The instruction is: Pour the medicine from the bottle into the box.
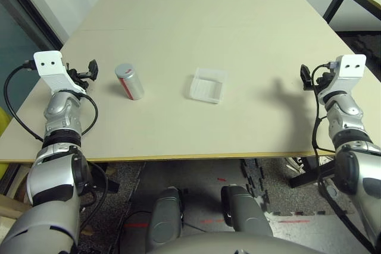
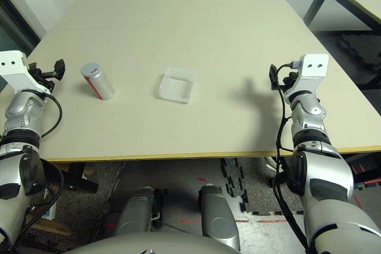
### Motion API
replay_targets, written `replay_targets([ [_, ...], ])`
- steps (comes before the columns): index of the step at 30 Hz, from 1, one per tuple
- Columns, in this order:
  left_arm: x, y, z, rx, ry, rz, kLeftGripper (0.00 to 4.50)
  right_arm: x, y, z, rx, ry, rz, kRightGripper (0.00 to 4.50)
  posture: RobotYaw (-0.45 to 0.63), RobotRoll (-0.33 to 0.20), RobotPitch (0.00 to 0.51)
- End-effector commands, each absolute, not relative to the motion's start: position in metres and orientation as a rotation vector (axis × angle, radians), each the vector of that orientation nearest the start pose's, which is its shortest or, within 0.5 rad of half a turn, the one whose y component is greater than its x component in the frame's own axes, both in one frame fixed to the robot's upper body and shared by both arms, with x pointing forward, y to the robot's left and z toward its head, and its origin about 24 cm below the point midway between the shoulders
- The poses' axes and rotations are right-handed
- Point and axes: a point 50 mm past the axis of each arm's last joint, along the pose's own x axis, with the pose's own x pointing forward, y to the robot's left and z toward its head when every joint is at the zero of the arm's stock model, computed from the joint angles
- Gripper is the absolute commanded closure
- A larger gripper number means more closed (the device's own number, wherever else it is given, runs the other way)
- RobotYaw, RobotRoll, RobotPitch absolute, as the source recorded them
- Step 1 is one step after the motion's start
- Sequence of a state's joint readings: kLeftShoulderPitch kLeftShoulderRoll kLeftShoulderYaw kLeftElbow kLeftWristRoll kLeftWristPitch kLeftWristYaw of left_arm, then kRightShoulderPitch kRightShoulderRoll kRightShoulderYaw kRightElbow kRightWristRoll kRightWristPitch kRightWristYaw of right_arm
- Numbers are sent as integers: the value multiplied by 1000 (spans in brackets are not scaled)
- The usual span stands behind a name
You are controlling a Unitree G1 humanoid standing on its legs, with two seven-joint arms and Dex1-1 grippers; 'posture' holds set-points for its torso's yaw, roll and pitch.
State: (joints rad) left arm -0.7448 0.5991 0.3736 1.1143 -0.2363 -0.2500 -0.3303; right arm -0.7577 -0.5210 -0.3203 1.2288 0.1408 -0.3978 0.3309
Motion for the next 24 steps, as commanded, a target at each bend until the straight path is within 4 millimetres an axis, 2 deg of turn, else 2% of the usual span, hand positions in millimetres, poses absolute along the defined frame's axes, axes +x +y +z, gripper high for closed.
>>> replay_targets([
  [1, 341, 343, 118, 17, -69, 207, 24, 346, -311, 87, -87, -16, -115, 0, -60, 0, 84],
  [13, 342, 343, 120, 24, -68, 200, 24, 349, -308, 89, -82, -15, -104, 0, -60, 0, 93],
  [24, 345, 341, 124, 14, -78, 201, 24, 351, -304, 90, -69, -29, -79, 0, -69, 0, 74],
])
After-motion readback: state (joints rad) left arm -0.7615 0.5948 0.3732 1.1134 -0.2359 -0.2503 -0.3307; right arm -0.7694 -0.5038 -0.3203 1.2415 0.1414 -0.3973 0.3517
